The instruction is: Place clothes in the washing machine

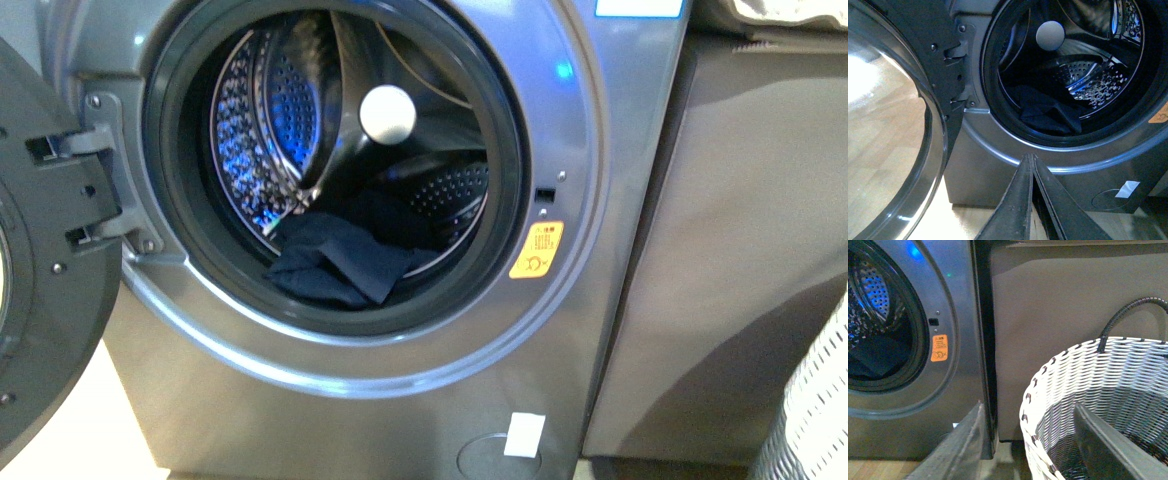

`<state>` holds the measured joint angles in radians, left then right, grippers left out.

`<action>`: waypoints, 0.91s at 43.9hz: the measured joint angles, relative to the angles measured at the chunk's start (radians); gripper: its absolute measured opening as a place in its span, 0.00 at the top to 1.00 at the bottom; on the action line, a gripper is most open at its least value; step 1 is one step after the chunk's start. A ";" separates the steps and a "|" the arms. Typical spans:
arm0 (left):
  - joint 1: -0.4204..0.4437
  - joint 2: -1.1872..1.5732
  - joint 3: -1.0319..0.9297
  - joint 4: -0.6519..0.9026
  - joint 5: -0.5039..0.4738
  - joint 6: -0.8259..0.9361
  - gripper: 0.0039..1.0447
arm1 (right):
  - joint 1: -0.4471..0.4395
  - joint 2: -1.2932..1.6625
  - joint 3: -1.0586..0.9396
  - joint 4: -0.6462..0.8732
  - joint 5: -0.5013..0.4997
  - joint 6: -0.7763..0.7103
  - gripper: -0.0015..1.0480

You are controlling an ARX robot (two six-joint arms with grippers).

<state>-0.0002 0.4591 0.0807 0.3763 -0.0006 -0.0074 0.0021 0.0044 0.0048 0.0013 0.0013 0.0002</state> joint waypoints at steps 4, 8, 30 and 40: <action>0.000 -0.037 -0.014 -0.021 0.000 0.000 0.97 | 0.000 0.000 0.000 0.000 0.000 0.000 0.65; 0.000 -0.066 -0.024 -0.041 0.000 0.000 0.97 | 0.000 0.000 0.000 0.000 0.000 0.000 0.80; 0.000 -0.251 -0.072 -0.165 0.000 0.000 0.97 | 0.000 0.000 0.000 -0.001 0.000 -0.001 0.28; 0.000 -0.367 -0.072 -0.303 0.000 0.000 0.89 | 0.000 0.000 0.000 -0.001 0.000 -0.001 0.08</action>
<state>-0.0002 0.0917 0.0086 0.0731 -0.0006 -0.0071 0.0021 0.0044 0.0048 0.0006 0.0013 -0.0006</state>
